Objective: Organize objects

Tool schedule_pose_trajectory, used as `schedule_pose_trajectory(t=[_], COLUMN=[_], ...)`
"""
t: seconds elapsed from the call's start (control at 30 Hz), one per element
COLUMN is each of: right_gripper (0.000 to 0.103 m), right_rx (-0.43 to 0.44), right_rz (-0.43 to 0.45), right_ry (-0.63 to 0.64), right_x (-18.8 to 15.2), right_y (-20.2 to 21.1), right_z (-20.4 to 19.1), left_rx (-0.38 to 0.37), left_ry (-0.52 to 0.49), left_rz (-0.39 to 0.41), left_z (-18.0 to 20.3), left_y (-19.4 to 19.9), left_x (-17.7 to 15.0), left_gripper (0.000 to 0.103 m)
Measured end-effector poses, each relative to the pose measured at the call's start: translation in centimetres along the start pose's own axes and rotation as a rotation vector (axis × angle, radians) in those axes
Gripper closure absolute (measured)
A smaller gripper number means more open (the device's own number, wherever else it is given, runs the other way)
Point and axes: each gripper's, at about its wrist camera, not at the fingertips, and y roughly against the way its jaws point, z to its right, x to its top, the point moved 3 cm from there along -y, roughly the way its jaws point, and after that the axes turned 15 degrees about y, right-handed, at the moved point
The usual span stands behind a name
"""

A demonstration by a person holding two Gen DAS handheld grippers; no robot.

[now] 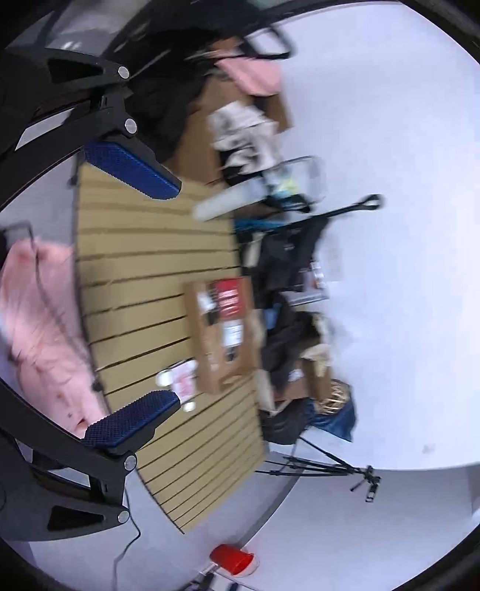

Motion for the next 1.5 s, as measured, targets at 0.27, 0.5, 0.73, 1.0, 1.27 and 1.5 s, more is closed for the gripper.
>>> schedule_pose_trajectory(t=[0.27, 0.5, 0.73, 1.0, 1.27, 1.5], right_gripper=[0.023, 0.020, 0.020, 0.021, 0.062, 0.071], right_rx=[-0.098, 0.115, 0.230, 0.356, 0.387, 0.376], right_rz=[0.063, 0.144, 0.019, -0.027, -0.104, -0.140], right_ry=[0.016, -0.020, 0.034, -0.034, -0.087, -0.094], right_x=[4.6, 3.5, 0.3, -1.2, -0.7, -1.2], right_y=[6.0, -1.0, -17.6, -32.8, -44.6, -46.8], right_z=[7.6, 3.7, -6.8, -11.3, -13.3, -13.8], left_rx=[0.099, -0.035, -0.133, -0.181, -0.192, -0.218], left_ry=[-0.049, -0.036, -0.089, -0.041, -0.006, -0.035], left_rz=[0.133, 0.030, -0.019, -0.202, -0.306, -0.285], left_z=[-0.5, 2.2, 9.2, 13.4, 14.5, 15.5], left_y=[4.7, -6.3, -22.2, -35.7, -41.3, -41.4], left_x=[8.4, 1.0, -13.7, -19.3, -20.4, -20.4], left_gripper=[0.000, 0.000, 0.000, 0.008, 0.032, 0.070])
